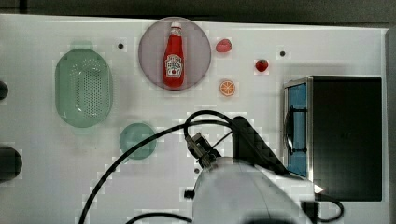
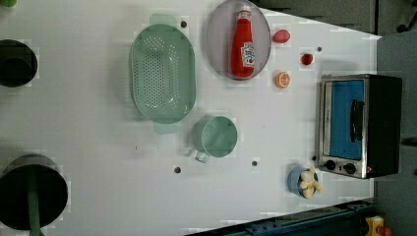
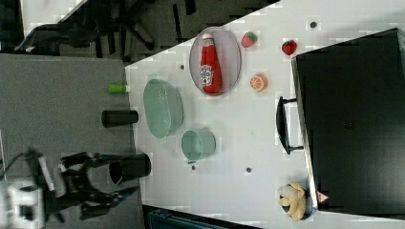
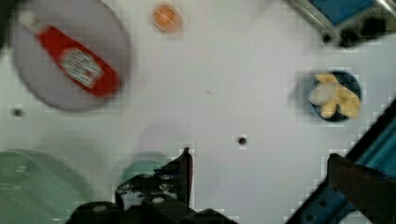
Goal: Flap open oven.
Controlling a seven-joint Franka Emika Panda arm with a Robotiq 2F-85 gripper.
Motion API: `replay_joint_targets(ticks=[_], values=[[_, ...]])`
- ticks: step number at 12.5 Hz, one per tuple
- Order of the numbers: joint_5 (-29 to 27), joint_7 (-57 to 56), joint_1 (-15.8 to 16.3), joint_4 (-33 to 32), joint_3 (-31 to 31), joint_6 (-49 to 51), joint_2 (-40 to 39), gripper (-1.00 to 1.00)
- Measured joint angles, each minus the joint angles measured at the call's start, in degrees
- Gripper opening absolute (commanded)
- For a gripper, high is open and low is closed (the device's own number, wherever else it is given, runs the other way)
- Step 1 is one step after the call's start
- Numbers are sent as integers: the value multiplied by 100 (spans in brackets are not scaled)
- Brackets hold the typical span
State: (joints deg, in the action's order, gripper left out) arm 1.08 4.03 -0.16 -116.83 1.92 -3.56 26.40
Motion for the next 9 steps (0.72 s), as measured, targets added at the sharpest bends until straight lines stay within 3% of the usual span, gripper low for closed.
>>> replay_joint_targets(ticks=[1,7,9], values=[[-71,0,1,157,-21,-30,35,90],[-56,9,-3,-11,75,-144,-407,-55],[-25,34,-55,-123,92,-175,-530,-65]])
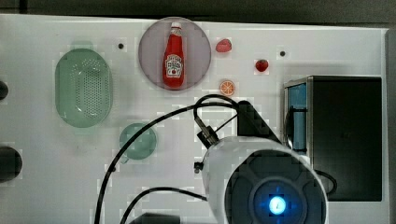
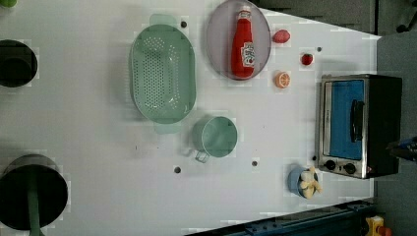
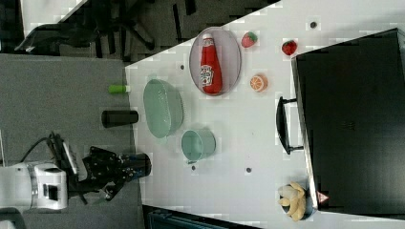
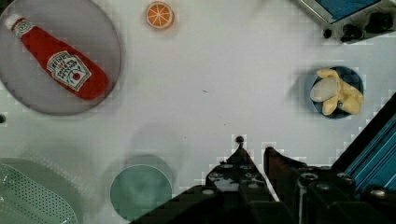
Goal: Flap open oven.
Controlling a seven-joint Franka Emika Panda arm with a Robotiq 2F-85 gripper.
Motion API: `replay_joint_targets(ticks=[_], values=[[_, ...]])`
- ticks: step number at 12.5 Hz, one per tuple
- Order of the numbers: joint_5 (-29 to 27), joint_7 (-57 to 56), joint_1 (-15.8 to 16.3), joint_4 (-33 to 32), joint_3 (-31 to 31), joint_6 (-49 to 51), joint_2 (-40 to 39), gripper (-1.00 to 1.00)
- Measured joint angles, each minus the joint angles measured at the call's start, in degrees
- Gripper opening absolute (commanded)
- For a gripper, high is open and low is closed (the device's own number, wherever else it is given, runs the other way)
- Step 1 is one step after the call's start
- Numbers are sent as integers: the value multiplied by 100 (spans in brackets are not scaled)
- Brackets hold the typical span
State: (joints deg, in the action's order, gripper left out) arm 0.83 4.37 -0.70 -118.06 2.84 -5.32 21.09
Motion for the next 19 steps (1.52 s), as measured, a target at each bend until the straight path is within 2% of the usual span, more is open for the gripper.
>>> replay_joint_targets(ticks=[5,9,11,14,16,19], values=[[40,-645,-5,-269,310,-204,29,-65],[48,-2315,-154,-436,761,-664,-165,-65],[273,-3232,-239,-515,1076,-1004,-371,-65],[649,-4516,-390,-615,1528,-1785,-759,-65],[656,-5227,-421,-817,1835,-2325,-918,-65],[691,-6153,-633,-850,1951,-3041,-1411,-65]])
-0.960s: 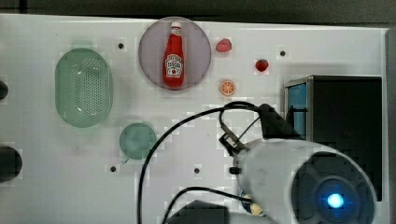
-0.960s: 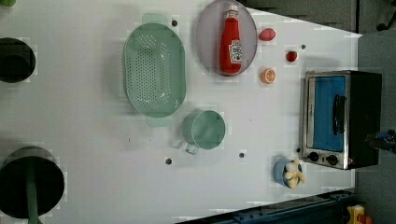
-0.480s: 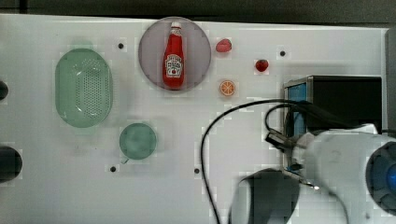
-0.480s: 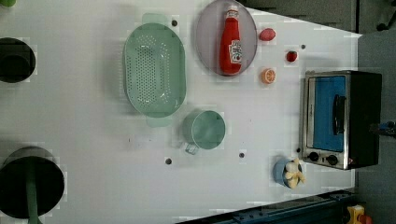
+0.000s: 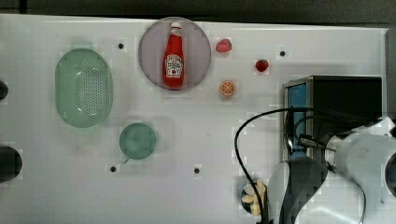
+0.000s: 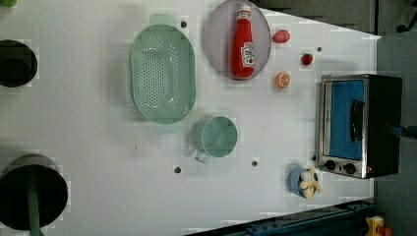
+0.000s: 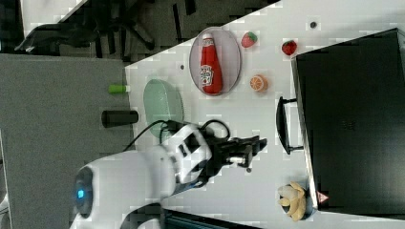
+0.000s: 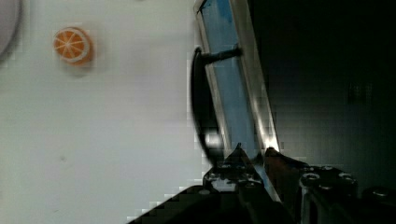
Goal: Flap open oven.
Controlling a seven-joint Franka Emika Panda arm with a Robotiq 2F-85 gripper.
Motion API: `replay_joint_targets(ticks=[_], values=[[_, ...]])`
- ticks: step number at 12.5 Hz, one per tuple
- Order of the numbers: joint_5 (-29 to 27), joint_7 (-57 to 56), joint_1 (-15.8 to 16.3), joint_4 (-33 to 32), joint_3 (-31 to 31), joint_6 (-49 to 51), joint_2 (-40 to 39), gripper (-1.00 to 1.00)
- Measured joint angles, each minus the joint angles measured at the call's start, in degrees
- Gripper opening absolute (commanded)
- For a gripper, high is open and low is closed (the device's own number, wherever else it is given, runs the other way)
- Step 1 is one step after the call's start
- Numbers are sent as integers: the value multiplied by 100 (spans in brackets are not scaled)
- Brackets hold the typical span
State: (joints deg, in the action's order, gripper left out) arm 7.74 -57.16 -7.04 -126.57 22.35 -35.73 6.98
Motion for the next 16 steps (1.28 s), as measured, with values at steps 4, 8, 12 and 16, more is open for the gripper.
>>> replay_joint_targets(ticks=[4,8,12,16], values=[[15,-607,25,-22,196,-557,-781,-65],[-59,-691,41,-101,129,-1052,-1322,-65],[-39,-725,69,-179,91,-1113,-1494,-65],[-70,-725,44,-179,74,-1209,-1527,-65]])
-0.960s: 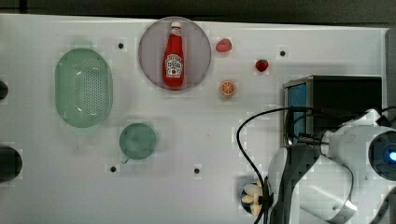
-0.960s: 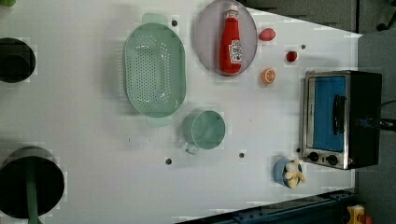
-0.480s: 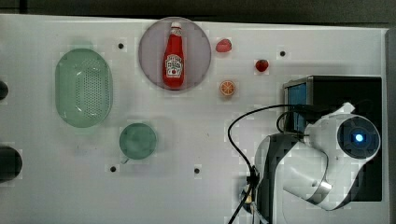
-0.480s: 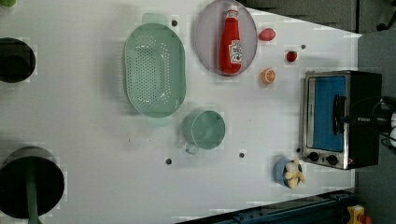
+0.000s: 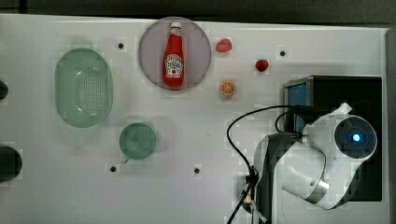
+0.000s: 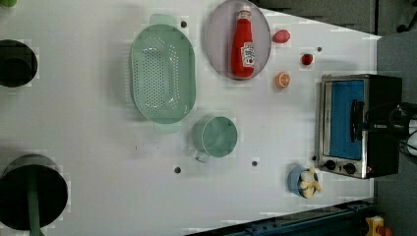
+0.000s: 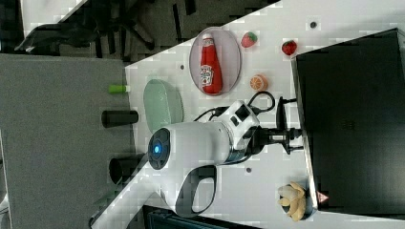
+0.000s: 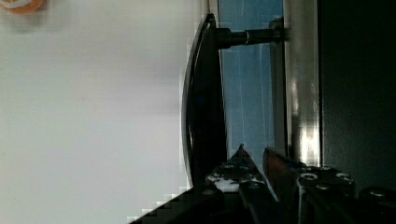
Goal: Flap open oven.
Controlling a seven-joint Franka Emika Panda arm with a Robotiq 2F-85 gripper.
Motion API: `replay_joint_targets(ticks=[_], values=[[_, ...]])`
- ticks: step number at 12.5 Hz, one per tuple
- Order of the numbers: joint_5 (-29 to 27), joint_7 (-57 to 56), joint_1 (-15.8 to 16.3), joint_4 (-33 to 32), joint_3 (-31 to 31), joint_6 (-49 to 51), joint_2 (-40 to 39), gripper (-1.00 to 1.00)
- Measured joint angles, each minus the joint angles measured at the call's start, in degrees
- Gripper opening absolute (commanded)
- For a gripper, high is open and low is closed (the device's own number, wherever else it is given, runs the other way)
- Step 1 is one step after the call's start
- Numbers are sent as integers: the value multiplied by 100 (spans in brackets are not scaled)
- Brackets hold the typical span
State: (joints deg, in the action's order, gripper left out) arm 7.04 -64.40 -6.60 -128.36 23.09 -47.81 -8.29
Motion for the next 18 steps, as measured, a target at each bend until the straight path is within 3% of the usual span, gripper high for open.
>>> replay_joint_targets(ticks=[4,7,10,18], values=[[390,201,63,-45,-63,-81,10,-65],[1190,727,88,-157,-413,-134,11,-65],[1744,1595,380,-336,-662,-131,-23,-65],[4312,4724,1007,-425,-1293,-25,-911,-65]])
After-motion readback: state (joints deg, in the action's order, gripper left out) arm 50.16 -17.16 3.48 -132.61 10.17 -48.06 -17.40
